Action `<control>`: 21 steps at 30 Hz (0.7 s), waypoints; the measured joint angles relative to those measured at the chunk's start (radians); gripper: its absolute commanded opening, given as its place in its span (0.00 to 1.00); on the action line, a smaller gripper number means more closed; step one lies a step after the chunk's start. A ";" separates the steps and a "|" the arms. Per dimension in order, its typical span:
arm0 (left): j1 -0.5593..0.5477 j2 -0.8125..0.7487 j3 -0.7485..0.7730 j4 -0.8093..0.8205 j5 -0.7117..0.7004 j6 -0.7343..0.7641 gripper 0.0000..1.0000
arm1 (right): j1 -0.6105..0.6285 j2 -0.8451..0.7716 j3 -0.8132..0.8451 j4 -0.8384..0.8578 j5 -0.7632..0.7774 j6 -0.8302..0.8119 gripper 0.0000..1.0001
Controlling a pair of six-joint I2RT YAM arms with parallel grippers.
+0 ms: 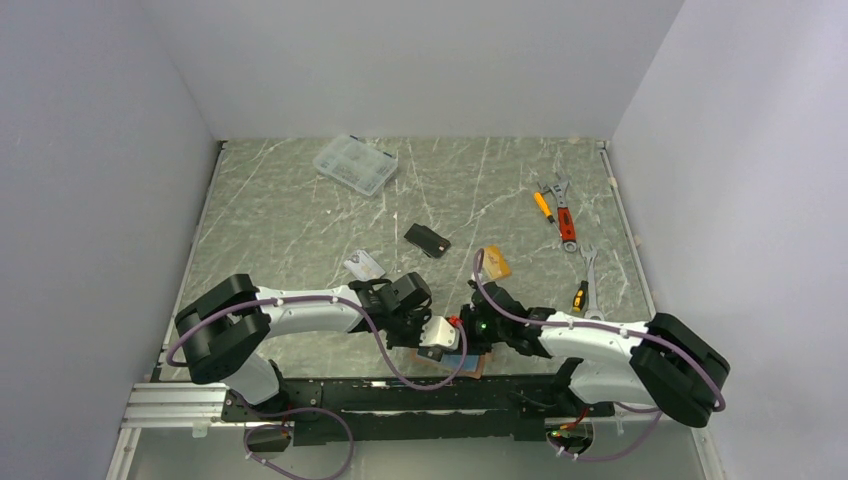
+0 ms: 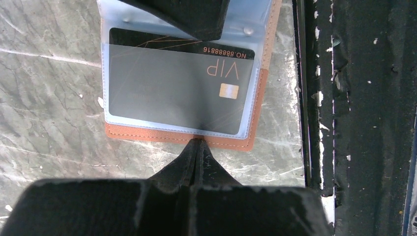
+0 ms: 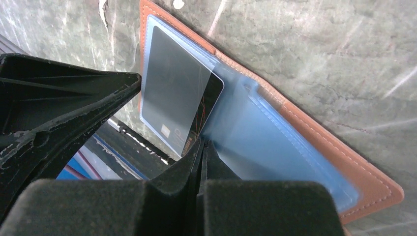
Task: Put the credit cards into the card holder
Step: Insert the credit card into the card holder.
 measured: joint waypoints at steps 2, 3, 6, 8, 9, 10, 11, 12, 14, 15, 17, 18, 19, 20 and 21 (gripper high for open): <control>0.000 0.000 0.000 0.000 -0.004 0.000 0.00 | 0.000 0.018 0.012 0.001 -0.004 -0.005 0.00; 0.000 0.000 0.000 0.000 -0.006 0.000 0.00 | 0.000 0.024 0.017 0.000 -0.005 -0.006 0.00; 0.000 0.000 0.000 -0.001 -0.007 0.000 0.00 | 0.000 0.027 0.023 -0.007 -0.004 -0.016 0.00; 0.000 0.000 0.000 -0.001 -0.007 0.001 0.00 | 0.000 0.013 0.024 -0.021 0.005 -0.022 0.00; 0.000 0.000 0.000 0.000 -0.007 0.003 0.00 | -0.001 0.001 0.024 -0.031 0.010 -0.025 0.00; 0.000 0.000 0.000 0.001 -0.007 0.003 0.00 | -0.003 -0.010 0.024 -0.038 0.016 -0.028 0.00; 0.000 0.000 0.000 0.001 -0.007 0.003 0.00 | -0.008 -0.021 0.024 -0.045 0.024 -0.031 0.00; 0.000 0.000 0.000 0.001 -0.007 0.004 0.00 | -0.014 -0.027 0.024 -0.048 0.028 -0.033 0.00; 0.000 0.000 0.000 0.002 -0.007 0.004 0.00 | -0.023 -0.025 0.024 -0.048 0.032 -0.039 0.00; 0.000 0.000 0.000 0.003 -0.007 0.004 0.00 | -0.028 -0.014 0.024 -0.047 0.032 -0.042 0.00; 0.000 0.000 0.000 0.004 -0.008 0.004 0.00 | -0.032 0.016 0.033 -0.039 0.026 -0.045 0.00; 0.000 -0.001 0.000 0.004 -0.008 0.004 0.00 | -0.031 0.034 0.045 -0.038 0.023 -0.048 0.00; 0.000 -0.001 0.000 0.003 -0.011 0.004 0.00 | -0.031 0.051 0.057 -0.035 0.021 -0.050 0.00; 0.000 -0.001 0.000 0.003 -0.014 0.004 0.00 | -0.031 0.068 0.069 -0.032 0.019 -0.053 0.00; 0.000 -0.001 0.000 0.002 -0.016 0.004 0.00 | -0.031 0.081 0.079 -0.032 0.016 -0.056 0.00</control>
